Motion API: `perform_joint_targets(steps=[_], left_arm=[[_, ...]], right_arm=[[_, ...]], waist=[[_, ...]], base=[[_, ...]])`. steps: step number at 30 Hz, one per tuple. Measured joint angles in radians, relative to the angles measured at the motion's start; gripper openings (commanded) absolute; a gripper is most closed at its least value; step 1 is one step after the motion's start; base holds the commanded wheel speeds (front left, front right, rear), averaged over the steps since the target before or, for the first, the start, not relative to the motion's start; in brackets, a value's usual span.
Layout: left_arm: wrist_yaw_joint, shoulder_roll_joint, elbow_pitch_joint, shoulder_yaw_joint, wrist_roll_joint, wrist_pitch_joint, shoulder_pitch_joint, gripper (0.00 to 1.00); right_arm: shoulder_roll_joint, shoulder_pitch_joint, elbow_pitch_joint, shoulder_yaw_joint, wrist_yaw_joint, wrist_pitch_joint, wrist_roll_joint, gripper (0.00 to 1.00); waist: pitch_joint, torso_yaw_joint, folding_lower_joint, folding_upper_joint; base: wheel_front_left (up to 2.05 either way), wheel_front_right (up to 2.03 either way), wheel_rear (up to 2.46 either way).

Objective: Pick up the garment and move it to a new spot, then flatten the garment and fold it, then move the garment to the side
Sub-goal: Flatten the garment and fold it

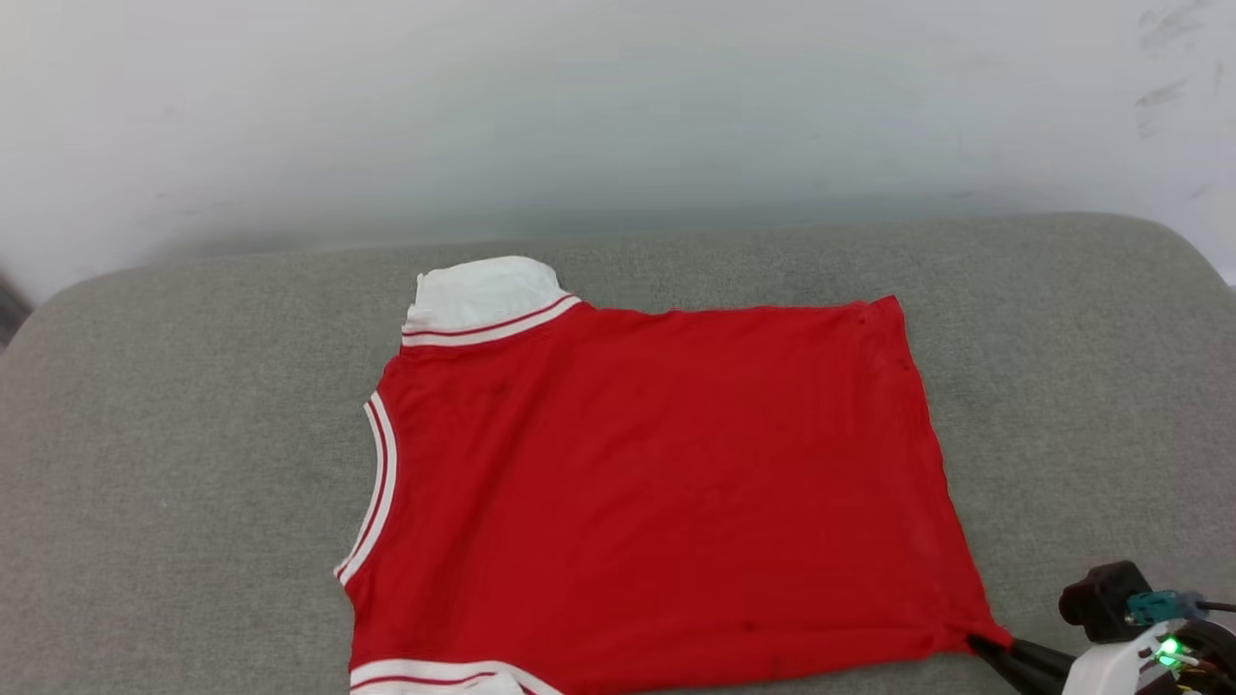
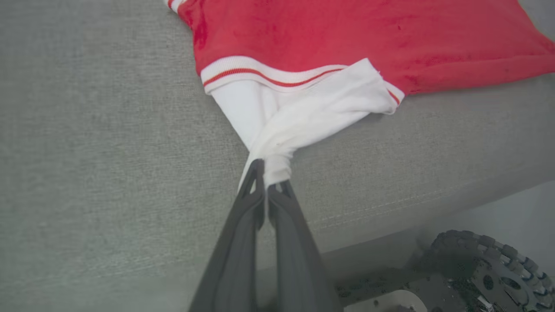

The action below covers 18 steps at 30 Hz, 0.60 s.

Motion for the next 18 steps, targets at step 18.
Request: perform_joint_targets(steps=[18], left_arm=[[-0.027, 0.016, 0.012, 0.036, 0.124, 0.036, -0.218, 0.00]], right_arm=[[0.063, 0.084, -0.176, -0.341, 0.000, 0.149, -0.161, 0.00]], waist=[[0.047, -0.002, 0.0002, 0.0000]], base=[[0.00, 0.00, 0.00]])
